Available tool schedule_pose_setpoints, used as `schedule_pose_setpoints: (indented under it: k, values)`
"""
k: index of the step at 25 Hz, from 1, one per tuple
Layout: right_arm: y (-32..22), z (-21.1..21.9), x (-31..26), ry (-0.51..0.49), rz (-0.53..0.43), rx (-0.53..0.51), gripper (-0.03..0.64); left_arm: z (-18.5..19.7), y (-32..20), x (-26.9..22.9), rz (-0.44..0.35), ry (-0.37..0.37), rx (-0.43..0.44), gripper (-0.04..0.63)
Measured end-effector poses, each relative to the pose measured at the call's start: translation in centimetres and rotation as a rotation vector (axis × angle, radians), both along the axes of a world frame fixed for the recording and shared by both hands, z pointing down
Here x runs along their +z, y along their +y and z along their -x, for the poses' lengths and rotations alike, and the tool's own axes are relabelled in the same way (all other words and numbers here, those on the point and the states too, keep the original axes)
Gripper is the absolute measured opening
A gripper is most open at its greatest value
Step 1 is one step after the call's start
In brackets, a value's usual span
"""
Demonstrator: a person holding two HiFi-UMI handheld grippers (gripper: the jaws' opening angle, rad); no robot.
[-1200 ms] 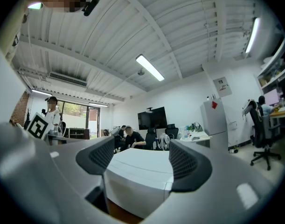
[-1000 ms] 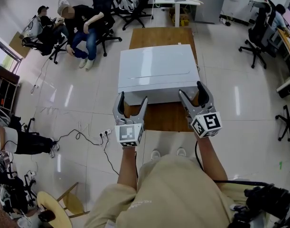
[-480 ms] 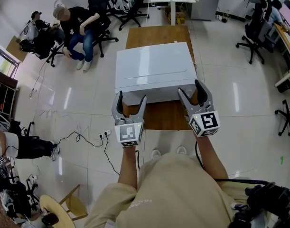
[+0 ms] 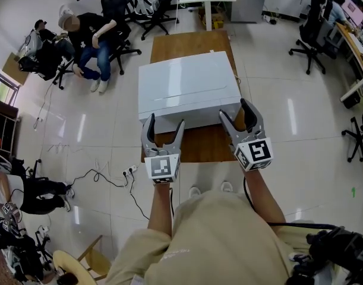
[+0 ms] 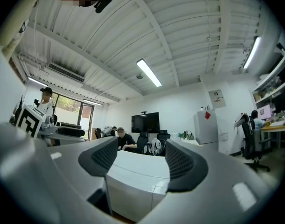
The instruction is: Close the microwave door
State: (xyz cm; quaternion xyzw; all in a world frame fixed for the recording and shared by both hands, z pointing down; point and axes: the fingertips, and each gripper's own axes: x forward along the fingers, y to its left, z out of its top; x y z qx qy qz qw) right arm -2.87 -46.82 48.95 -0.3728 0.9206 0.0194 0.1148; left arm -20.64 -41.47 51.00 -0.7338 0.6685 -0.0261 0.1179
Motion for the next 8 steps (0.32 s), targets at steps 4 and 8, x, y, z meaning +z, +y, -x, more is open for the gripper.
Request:
schedule_pose_setpoints:
  k: [4, 8]
  values:
    - [0.13, -0.35, -0.16, 0.010, 0.001, 0.005, 0.309, -0.34, -0.15, 0.11, -0.005, 0.013, 0.013, 0.370]
    - [-0.05, -0.97, -0.25, 0.009, 0.004, 0.008, 0.309, -0.91, -0.48, 0.00, -0.003, 0.023, 0.021, 0.365]
